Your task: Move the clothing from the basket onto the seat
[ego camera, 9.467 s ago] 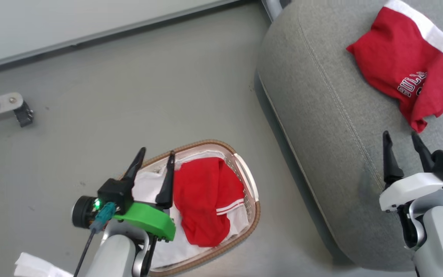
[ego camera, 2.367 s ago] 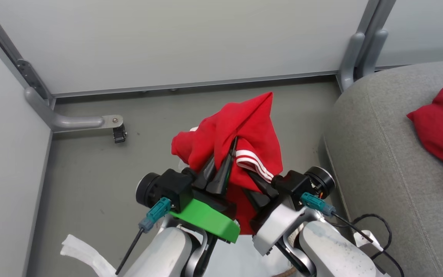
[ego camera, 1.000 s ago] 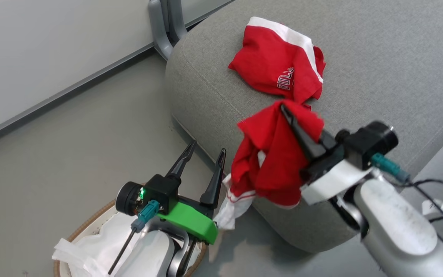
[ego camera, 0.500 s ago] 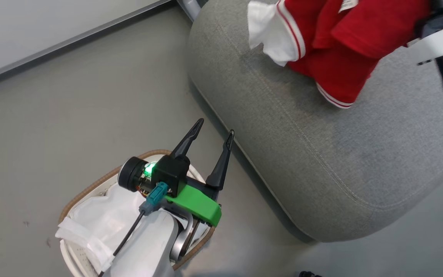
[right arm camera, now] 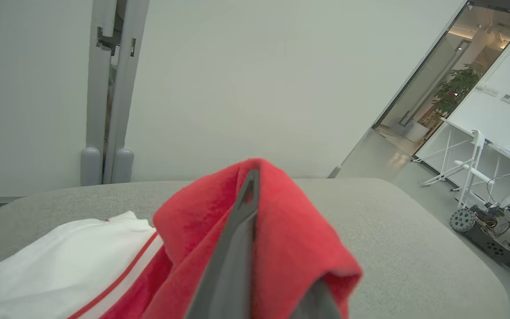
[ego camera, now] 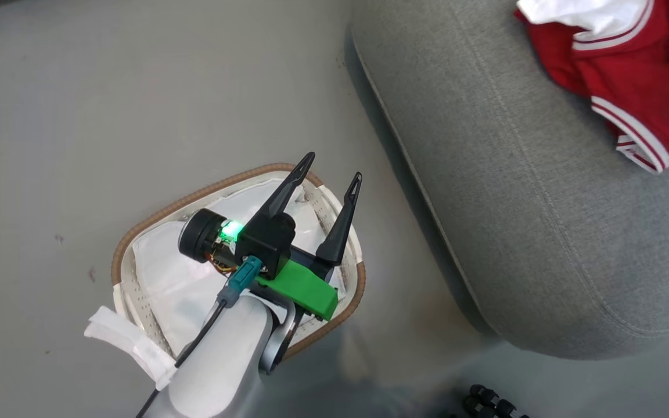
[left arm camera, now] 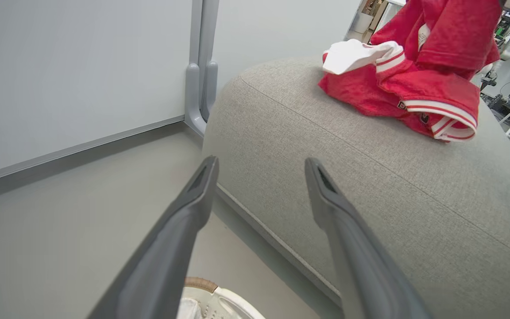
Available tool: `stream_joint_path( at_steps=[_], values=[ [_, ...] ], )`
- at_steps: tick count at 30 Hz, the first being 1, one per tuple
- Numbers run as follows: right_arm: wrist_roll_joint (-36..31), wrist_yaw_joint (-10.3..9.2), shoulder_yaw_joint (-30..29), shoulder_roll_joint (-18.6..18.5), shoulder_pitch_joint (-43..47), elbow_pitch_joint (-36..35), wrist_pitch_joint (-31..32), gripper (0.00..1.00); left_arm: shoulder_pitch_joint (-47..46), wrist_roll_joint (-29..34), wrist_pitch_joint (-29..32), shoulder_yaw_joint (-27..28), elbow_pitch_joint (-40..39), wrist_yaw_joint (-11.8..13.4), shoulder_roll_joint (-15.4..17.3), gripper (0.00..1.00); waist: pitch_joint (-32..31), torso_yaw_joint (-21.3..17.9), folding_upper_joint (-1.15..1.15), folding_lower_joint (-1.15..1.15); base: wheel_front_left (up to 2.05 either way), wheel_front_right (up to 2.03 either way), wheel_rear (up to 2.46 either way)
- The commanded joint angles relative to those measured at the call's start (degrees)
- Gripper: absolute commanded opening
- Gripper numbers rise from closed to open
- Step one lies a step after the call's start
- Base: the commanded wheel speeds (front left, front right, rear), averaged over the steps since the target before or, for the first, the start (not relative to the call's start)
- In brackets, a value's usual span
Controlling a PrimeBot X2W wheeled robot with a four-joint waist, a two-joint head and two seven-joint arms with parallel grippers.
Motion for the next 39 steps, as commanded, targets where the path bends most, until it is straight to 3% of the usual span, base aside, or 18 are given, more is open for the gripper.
stream_joint_path(
  at_steps=[1, 7, 9, 10, 11, 25, 39],
  values=[
    [-0.81, -0.08, -0.45, 1.13, 1.01, 0.60, -0.10, 0.00, -1.31, 0.27, 0.04, 0.37, -0.08, 0.29, 0.31, 1.00, 4.16, 3.59, 0.00, -0.01, 0.00, 0.00, 0.00],
    [-0.98, -0.08, -2.74, 5.18, 4.62, 1.45, -0.10, 0.02, -1.63, 0.58, 0.05, 0.81, 0.17, 0.22, 0.30, 1.00, 4.48, 3.85, 0.00, -0.01, 0.00, 0.00, 0.00],
    [-0.48, -0.08, -3.68, 6.41, 6.10, 0.96, -0.10, 0.47, -1.53, 0.55, 0.04, 1.04, 0.30, 0.21, 0.29, 1.00, 3.98, 3.74, 0.00, -0.01, 0.00, 0.00, 0.00],
    [0.03, -0.08, -4.24, 7.00, 6.95, 0.45, -0.11, 0.93, -1.42, 0.50, 0.04, 1.21, 0.37, 0.20, 0.29, 1.00, 3.59, 3.67, 0.00, -0.01, 0.00, 0.00, 0.00],
    [0.43, -0.08, -4.58, 7.43, 7.74, -0.19, -0.11, 1.00, -1.30, 0.46, 0.05, 1.42, 0.33, 0.27, 0.27, 1.00, 3.27, 3.57, 0.00, -0.01, 0.00, 0.00, 0.00],
    [5.02, -0.08, -1.12, 12.68, 23.96, -8.94, -0.10, 1.00, 4.16, 0.40, 0.04, 7.79, 0.03, 0.23, 0.32, 1.00, -5.66, 1.87, 0.00, -0.01, 0.00, 0.00, 0.00],
    [7.68, -0.08, 7.31, 19.16, 34.05, -18.85, -0.11, 1.00, 13.29, 2.17, 0.05, 21.38, -1.20, 3.62, 0.28, 1.00, -14.85, 8.37, 0.00, -0.01, 0.00, 0.00, 0.00]
  ],
)
